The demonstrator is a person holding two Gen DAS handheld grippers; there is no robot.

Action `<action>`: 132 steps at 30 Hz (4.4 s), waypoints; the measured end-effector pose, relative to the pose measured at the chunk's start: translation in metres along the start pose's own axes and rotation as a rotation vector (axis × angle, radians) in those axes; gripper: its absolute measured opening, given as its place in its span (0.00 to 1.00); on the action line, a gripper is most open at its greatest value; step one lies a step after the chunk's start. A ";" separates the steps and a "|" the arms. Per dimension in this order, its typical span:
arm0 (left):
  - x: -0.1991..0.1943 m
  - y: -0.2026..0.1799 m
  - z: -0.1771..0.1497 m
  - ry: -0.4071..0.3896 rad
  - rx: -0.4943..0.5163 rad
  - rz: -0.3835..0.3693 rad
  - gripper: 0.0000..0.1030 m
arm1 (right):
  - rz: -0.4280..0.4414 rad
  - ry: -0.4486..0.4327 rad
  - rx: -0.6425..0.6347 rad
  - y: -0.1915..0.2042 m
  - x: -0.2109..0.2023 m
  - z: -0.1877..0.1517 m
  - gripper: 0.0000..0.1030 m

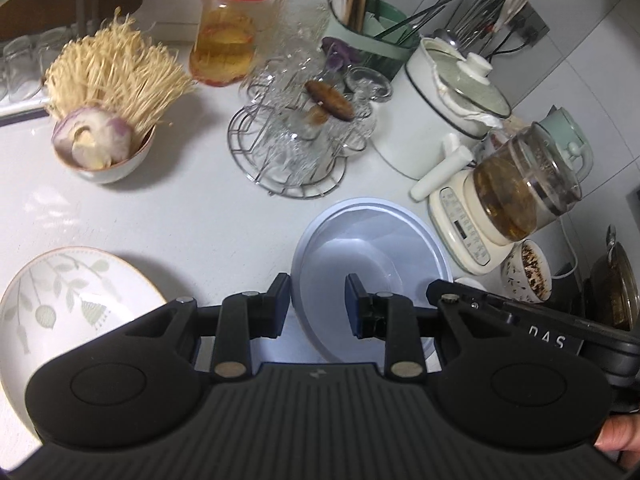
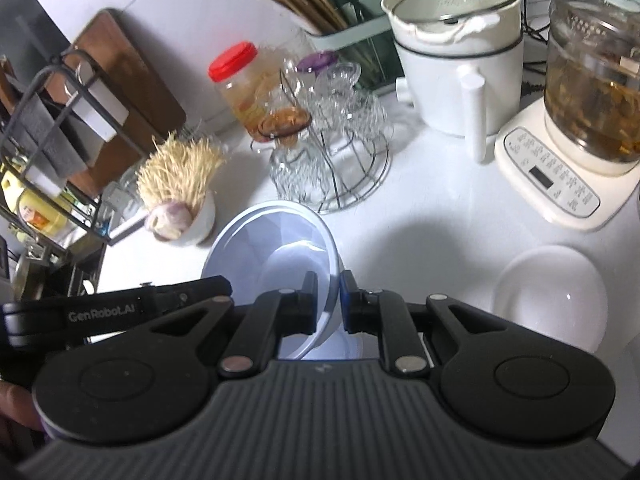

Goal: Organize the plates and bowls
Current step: 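Lift the second blue bowl and carry it over the first blue bowl, then lower the blue bowl into the first blue bowl and open both grippers, then move both grippers to the white ceramic bowl by the kettle, then close both grippers on the rim of the white ceramic bowl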

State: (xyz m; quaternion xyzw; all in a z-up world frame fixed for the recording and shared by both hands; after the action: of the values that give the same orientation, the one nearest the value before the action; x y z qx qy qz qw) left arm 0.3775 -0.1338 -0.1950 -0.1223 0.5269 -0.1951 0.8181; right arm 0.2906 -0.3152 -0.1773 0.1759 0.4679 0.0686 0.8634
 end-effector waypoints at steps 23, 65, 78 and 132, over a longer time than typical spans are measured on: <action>0.044 0.029 -0.037 0.117 -0.018 0.042 0.32 | -0.045 0.106 0.102 -0.011 0.046 -0.044 0.15; -0.048 -0.053 0.017 -0.114 0.195 -0.043 0.43 | -0.105 -0.261 0.020 0.000 -0.067 0.008 0.52; -0.025 -0.100 0.017 -0.076 0.299 -0.108 0.43 | -0.183 -0.321 0.110 -0.039 -0.094 0.003 0.52; 0.162 -0.199 -0.009 0.337 0.434 -0.124 0.45 | -0.193 -0.150 0.688 -0.235 -0.046 -0.062 0.63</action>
State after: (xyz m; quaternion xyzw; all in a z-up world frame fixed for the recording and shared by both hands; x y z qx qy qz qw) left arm 0.3913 -0.3841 -0.2499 0.0578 0.5928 -0.3706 0.7127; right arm 0.2028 -0.5317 -0.2587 0.4154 0.4135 -0.1876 0.7882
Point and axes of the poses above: each gripper's, at about its wrist camera, not at the fingertips, and x roughly the way its jaws point, y to its left, z to its top, the point moved 7 cm from there along x, roughly the way its jaws point, and after that the axes turned 5 degrees about y, right-handed, at the moved point
